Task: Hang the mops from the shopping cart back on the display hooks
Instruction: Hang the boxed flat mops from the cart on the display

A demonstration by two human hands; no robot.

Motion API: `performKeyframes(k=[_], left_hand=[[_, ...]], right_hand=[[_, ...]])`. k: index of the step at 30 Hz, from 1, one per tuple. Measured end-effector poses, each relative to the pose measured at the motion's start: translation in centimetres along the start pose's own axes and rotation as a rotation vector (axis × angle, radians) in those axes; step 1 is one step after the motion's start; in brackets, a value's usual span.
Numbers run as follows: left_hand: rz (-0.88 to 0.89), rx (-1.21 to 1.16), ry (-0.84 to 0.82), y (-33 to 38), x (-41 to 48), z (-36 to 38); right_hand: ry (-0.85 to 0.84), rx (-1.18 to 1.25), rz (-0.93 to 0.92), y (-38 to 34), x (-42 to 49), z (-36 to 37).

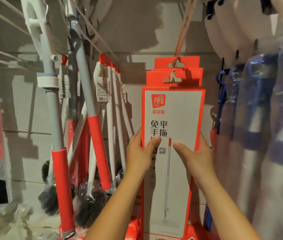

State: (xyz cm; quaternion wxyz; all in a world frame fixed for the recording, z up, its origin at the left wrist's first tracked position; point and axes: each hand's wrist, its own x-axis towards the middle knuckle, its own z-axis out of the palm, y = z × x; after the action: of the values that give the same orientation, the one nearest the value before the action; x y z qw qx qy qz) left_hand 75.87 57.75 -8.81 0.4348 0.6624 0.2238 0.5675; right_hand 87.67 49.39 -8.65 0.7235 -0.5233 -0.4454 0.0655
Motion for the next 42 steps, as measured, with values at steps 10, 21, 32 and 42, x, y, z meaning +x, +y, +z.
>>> performKeyframes(k=[10,21,32,42], left_hand=[[0.054,-0.103,-0.191,3.9,-0.6,-2.3],[0.146,-0.311,-0.141,6.6,-0.5,-1.9],[0.216,-0.437,-0.118,8.1,-3.0,-2.0],[0.264,-0.42,-0.111,9.5,-2.5,-2.6]], right_hand=[[0.056,0.096,0.059,-4.3,-2.4,0.5],[0.082,0.151,-0.028,-9.0,-3.3,-0.6],[0.105,0.124,-0.159,-11.8,-6.2,-1.7],[0.087,0.143,-0.225,-13.7,-6.5,-0.8]])
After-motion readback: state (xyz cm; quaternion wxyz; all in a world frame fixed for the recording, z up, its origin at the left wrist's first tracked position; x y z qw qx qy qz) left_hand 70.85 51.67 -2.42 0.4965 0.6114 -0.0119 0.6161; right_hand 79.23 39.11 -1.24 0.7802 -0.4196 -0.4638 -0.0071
